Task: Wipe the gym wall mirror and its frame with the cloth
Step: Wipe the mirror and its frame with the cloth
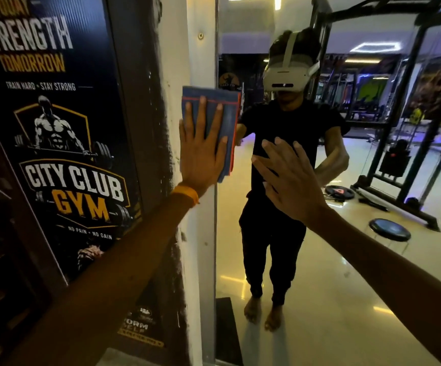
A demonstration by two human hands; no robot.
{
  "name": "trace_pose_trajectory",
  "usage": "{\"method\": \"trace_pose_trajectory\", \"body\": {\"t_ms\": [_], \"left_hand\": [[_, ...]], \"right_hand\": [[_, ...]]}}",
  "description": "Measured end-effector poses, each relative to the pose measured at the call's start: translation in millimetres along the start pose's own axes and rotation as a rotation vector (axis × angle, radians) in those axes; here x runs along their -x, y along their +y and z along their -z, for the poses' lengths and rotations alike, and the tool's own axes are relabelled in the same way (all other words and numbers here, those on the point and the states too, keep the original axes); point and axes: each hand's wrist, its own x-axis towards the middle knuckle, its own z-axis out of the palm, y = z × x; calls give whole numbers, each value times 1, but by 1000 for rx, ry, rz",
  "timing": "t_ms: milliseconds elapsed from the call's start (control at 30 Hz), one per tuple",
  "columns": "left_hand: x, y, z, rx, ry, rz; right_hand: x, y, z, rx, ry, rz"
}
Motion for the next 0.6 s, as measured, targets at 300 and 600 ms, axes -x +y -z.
{"method": "trace_pose_trajectory", "body": {"t_ms": [300,600], "left_hand": [[133,-14,-17,-50,-244,-29],[-93,3,23,-33,39,2]], "right_hand": [[-20,18,13,18,-11,26],[-63,55,33,83,36,-73]]}}
